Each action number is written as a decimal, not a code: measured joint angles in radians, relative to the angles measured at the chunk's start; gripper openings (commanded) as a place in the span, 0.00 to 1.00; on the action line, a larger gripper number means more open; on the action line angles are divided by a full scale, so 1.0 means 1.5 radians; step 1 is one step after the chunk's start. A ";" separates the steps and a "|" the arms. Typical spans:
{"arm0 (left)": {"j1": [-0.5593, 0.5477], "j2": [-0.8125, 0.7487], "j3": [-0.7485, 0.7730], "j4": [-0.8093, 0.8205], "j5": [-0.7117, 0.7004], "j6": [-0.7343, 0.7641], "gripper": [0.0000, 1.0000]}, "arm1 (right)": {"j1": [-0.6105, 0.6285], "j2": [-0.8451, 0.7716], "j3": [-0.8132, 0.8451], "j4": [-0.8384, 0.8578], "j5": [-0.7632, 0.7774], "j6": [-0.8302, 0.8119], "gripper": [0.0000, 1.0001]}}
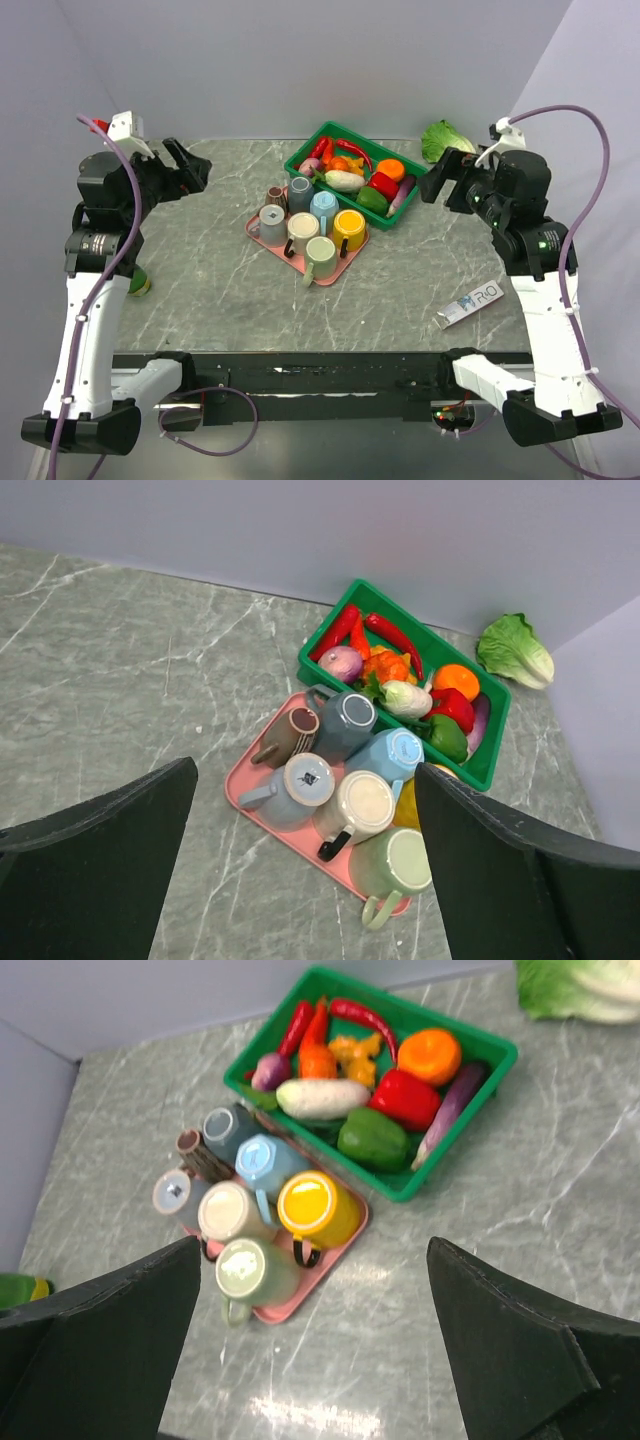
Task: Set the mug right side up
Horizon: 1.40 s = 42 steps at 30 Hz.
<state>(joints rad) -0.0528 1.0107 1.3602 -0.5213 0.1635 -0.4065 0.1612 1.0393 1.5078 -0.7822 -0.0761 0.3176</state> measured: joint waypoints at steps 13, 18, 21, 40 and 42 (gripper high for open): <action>0.000 -0.015 -0.099 0.092 0.117 -0.036 0.96 | 0.013 -0.022 -0.072 -0.037 -0.102 0.008 1.00; 0.000 0.016 -0.136 0.115 0.156 -0.090 0.96 | 0.069 -0.043 -0.159 -0.033 -0.090 0.040 0.97; 0.001 0.044 -0.137 0.125 0.215 -0.110 0.96 | 0.120 -0.056 -0.207 -0.017 -0.048 0.077 0.93; -0.348 0.041 -0.324 0.215 0.117 -0.098 0.96 | 0.303 -0.041 -0.315 0.014 0.183 0.292 0.89; -0.381 0.060 -0.331 0.217 0.066 -0.095 0.96 | 0.304 -0.041 -0.315 0.017 0.185 0.298 0.89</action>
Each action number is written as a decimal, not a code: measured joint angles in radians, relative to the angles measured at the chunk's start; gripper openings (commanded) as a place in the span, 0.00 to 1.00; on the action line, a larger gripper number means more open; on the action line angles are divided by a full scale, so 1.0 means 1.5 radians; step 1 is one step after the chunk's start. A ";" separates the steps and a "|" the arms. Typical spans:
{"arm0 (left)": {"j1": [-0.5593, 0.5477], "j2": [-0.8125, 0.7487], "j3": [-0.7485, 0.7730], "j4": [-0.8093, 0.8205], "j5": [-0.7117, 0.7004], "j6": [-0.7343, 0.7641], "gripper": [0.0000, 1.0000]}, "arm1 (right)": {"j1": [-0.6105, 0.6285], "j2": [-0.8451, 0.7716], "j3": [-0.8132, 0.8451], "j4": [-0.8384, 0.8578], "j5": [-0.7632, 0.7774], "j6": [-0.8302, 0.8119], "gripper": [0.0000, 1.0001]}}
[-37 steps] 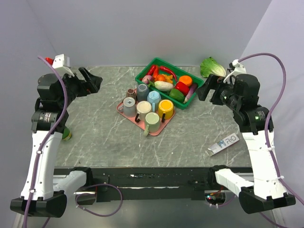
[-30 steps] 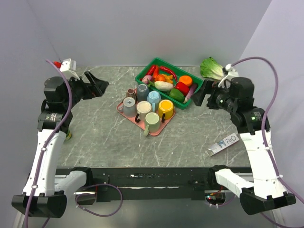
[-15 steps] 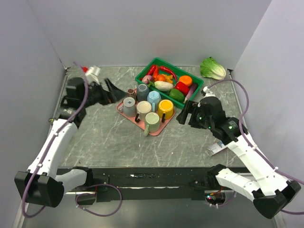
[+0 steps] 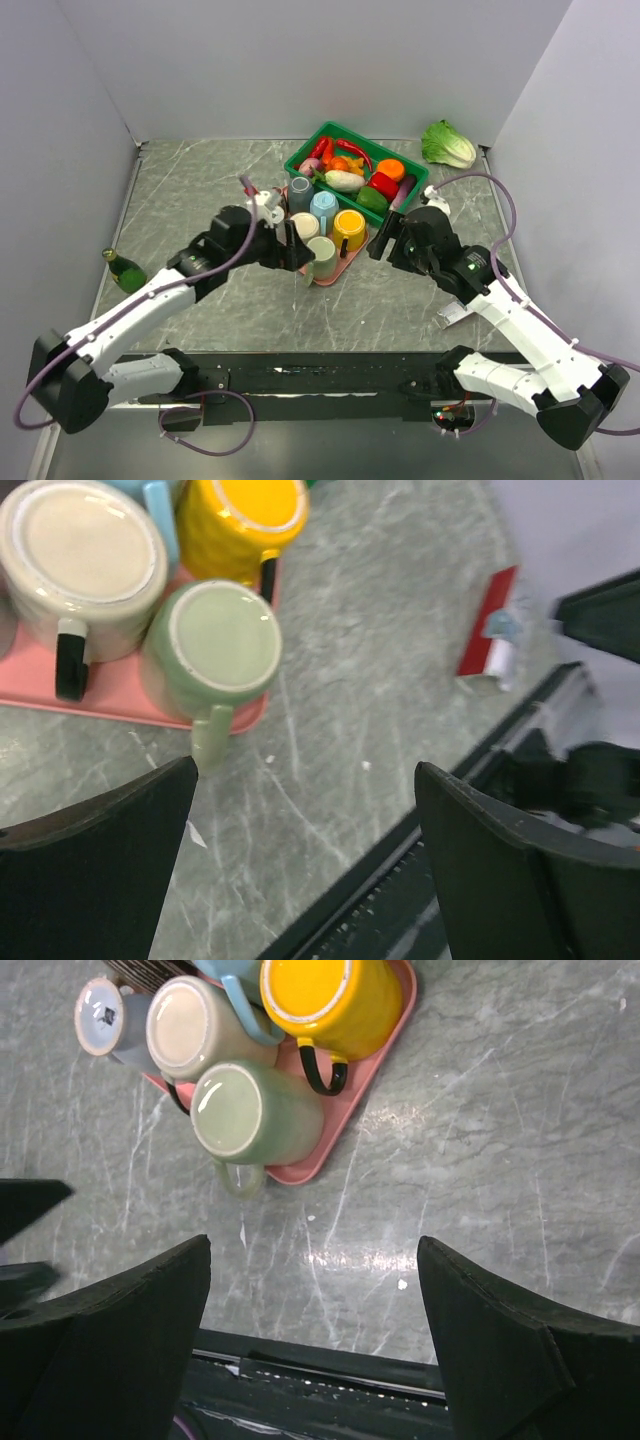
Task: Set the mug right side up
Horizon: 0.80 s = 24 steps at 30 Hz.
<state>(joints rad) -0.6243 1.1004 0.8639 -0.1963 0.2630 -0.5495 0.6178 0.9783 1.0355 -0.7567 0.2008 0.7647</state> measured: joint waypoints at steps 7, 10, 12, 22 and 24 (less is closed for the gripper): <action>-0.076 0.118 0.004 0.010 -0.136 0.036 0.96 | 0.001 0.011 0.000 0.014 0.001 0.004 0.91; -0.096 0.172 0.020 0.003 -0.167 0.058 0.96 | 0.001 0.018 0.000 0.018 0.004 0.004 0.91; -0.104 0.205 0.033 -0.002 -0.180 0.073 0.97 | 0.001 0.018 0.000 0.021 0.009 0.003 0.91; -0.107 0.237 0.051 0.001 -0.199 0.117 0.96 | 0.001 0.061 0.026 0.026 0.016 0.000 0.91; -0.107 0.239 0.051 0.006 -0.196 0.126 0.93 | 0.001 0.071 0.029 0.026 0.016 -0.001 0.92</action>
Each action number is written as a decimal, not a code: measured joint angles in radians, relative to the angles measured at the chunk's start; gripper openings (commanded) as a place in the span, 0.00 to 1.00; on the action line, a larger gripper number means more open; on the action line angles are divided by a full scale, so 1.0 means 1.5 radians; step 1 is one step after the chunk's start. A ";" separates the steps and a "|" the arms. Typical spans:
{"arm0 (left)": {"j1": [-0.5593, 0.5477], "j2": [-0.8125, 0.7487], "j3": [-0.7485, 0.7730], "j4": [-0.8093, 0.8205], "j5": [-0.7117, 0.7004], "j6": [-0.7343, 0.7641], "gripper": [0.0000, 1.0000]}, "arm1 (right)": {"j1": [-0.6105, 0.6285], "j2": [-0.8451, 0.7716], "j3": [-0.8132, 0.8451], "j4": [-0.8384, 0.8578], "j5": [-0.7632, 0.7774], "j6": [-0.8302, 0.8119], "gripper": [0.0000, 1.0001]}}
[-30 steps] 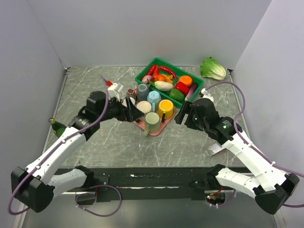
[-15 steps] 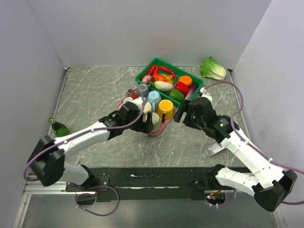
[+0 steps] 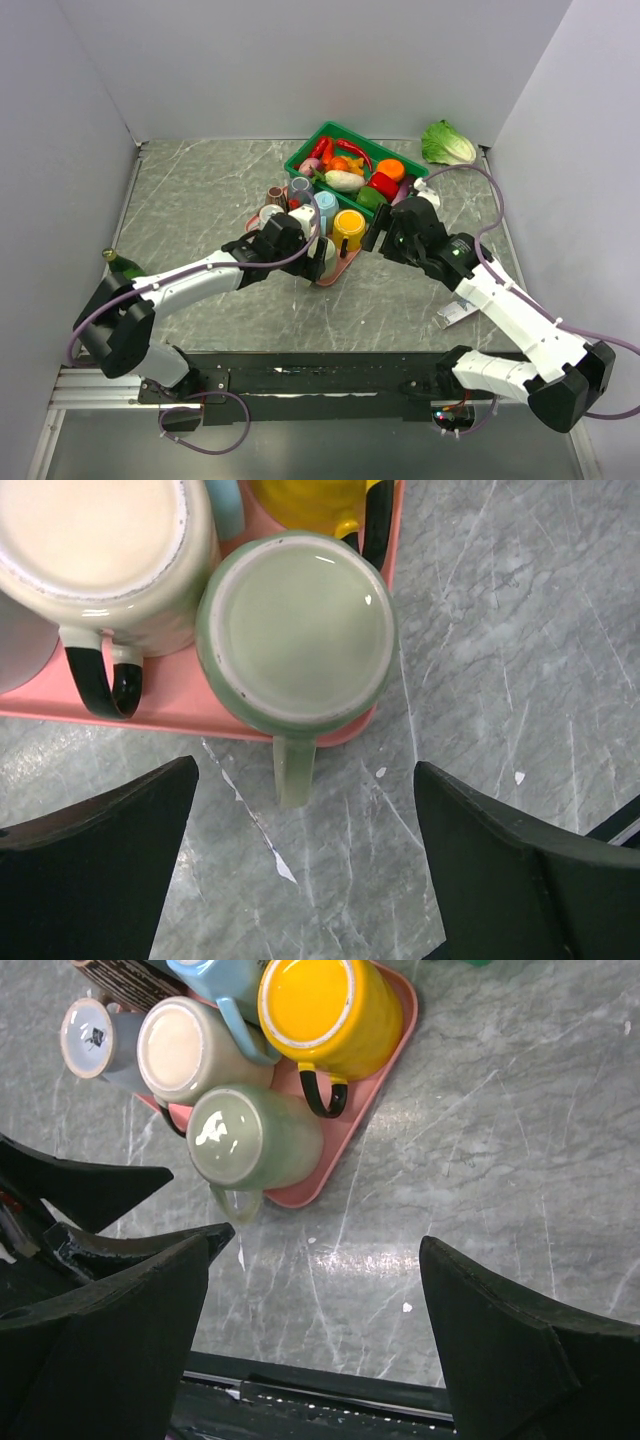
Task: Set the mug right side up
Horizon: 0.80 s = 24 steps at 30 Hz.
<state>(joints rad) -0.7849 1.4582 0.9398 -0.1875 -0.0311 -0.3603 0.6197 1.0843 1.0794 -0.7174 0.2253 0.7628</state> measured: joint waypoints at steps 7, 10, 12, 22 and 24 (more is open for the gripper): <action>0.000 0.041 0.006 0.013 0.006 0.008 0.82 | 0.000 0.007 0.000 -0.001 0.003 -0.001 0.92; 0.000 0.060 0.008 0.014 0.007 0.007 0.76 | 0.000 0.007 0.000 -0.001 0.008 -0.001 0.92; 0.000 0.074 0.015 0.014 0.007 0.005 0.74 | 0.000 0.007 0.000 -0.001 0.012 -0.001 0.92; -0.001 0.099 0.025 0.017 0.007 -0.003 0.56 | 0.000 -0.002 0.000 -0.007 0.025 -0.001 0.92; -0.002 0.103 0.025 0.018 0.007 -0.006 0.49 | 0.000 -0.005 0.000 -0.008 0.029 0.000 0.92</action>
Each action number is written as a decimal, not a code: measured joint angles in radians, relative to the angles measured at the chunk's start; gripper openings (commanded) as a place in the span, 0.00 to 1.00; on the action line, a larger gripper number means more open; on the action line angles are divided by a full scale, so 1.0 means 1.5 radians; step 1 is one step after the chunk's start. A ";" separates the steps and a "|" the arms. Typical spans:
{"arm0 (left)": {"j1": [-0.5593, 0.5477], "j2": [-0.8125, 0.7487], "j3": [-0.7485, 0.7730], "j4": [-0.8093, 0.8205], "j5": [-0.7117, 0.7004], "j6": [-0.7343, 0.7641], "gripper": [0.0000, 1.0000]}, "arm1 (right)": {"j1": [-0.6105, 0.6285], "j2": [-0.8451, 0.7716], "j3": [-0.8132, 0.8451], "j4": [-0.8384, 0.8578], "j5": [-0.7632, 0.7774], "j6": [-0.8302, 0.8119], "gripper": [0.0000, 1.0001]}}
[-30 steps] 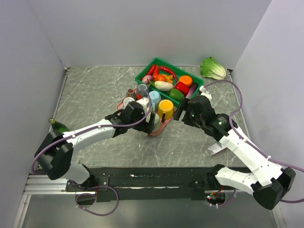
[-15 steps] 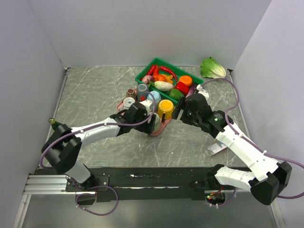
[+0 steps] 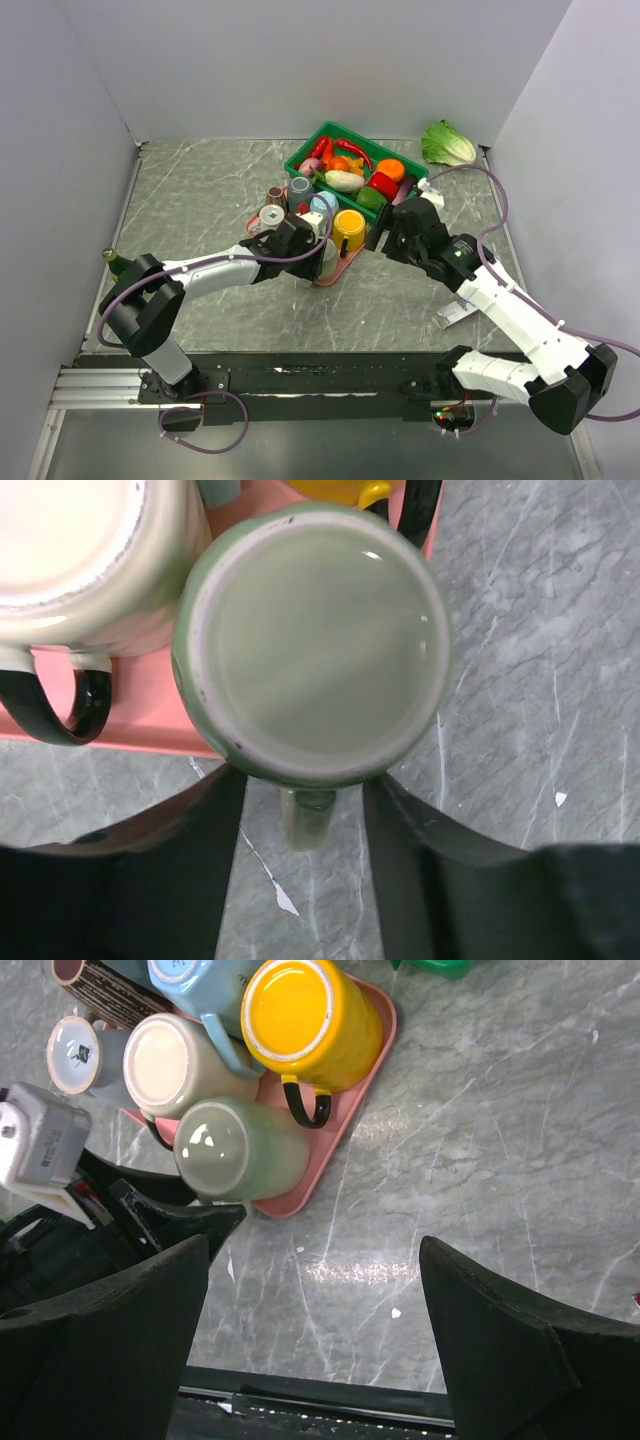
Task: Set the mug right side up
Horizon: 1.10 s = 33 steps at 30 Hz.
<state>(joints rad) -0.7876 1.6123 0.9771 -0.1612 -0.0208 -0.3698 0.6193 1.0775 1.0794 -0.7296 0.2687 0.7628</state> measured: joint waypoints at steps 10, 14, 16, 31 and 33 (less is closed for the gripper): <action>-0.012 0.020 0.008 -0.006 -0.003 -0.005 0.28 | 0.000 -0.014 -0.003 -0.003 0.005 0.010 0.92; -0.020 0.023 0.016 -0.012 -0.008 -0.007 0.02 | 0.000 -0.018 -0.005 -0.007 0.006 0.018 0.93; -0.023 0.024 0.020 -0.017 -0.016 -0.006 0.01 | 0.000 -0.021 -0.006 -0.010 0.005 0.022 1.00; -0.025 -0.043 0.080 -0.148 0.037 -0.057 0.01 | 0.000 -0.083 -0.027 0.023 -0.106 0.000 1.00; -0.025 -0.081 0.105 -0.165 0.062 -0.073 0.01 | 0.000 -0.095 -0.036 0.048 -0.124 -0.004 1.00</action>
<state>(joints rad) -0.8246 1.4914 1.1351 -0.4091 0.0715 -0.4793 0.6193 0.9344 1.0260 -0.6571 0.0826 0.7570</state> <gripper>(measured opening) 0.162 0.996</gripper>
